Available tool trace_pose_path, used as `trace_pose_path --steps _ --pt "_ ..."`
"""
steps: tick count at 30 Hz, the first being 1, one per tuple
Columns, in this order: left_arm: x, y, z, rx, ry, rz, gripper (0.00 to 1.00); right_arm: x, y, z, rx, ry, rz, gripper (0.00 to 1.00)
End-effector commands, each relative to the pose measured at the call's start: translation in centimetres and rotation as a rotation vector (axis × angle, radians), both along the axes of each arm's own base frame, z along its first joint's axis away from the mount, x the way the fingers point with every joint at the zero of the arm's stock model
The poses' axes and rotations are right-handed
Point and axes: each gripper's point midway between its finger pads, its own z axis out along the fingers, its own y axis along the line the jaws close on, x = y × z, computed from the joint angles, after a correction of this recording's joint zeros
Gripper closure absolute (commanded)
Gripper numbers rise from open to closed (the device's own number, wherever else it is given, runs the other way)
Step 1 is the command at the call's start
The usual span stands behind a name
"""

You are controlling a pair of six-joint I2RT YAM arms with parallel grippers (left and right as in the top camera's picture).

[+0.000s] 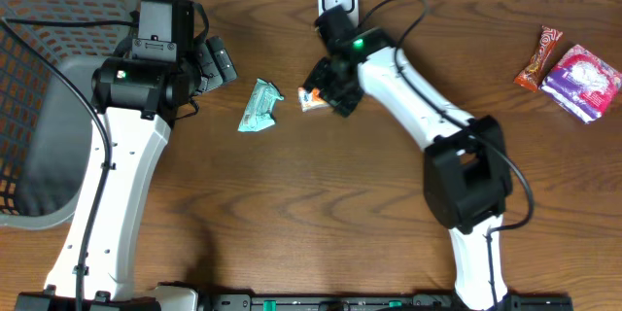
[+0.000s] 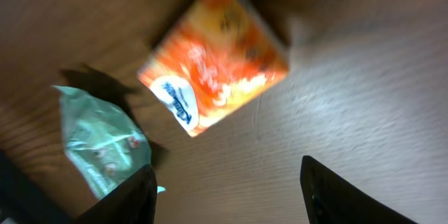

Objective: Scan the item barcode

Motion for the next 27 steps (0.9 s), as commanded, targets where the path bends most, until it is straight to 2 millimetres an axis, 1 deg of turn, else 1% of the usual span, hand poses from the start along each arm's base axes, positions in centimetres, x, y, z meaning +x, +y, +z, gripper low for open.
trace_pose_path --steps 1,2,4,7,10,13,18,22,25,27 --pt "0.1 0.2 0.1 0.0 0.0 0.013 0.02 -0.4 0.2 -1.7 -0.073 0.019 -0.141 0.41" --pt "0.1 0.2 0.1 0.0 0.0 0.013 0.02 -0.3 0.1 -1.9 -0.087 0.015 -0.157 0.44" --pt "0.1 0.2 0.1 0.0 0.0 0.013 0.02 0.1 -0.5 -2.4 -0.126 -0.005 -0.19 0.46" --pt "0.1 0.2 0.1 0.0 0.0 0.013 0.02 1.0 -1.6 -3.0 -0.177 -0.04 -0.213 0.46" --pt "0.1 0.2 0.1 0.0 0.0 0.013 0.02 1.4 -2.3 -3.2 -0.212 -0.059 -0.225 0.45" --pt "0.1 0.2 0.1 0.0 0.0 0.013 0.02 1.6 -2.0 -3.2 -0.202 -0.07 -0.226 0.44" --pt "0.1 0.2 0.1 0.0 0.0 0.013 0.02 2.0 -1.0 -3.1 -0.177 -0.098 -0.217 0.45" --pt "0.1 0.2 0.1 0.0 0.0 0.013 0.02 1.9 -0.6 -3.0 -0.171 -0.099 -0.237 0.46" --pt "0.1 0.2 0.1 0.0 0.0 0.013 0.02 1.8 -0.5 -3.5 -0.168 -0.087 -0.28 0.46" --pt "0.1 0.2 0.1 0.0 0.0 0.013 0.02 1.9 -0.3 -4.0 -0.166 -0.088 -0.279 0.46"
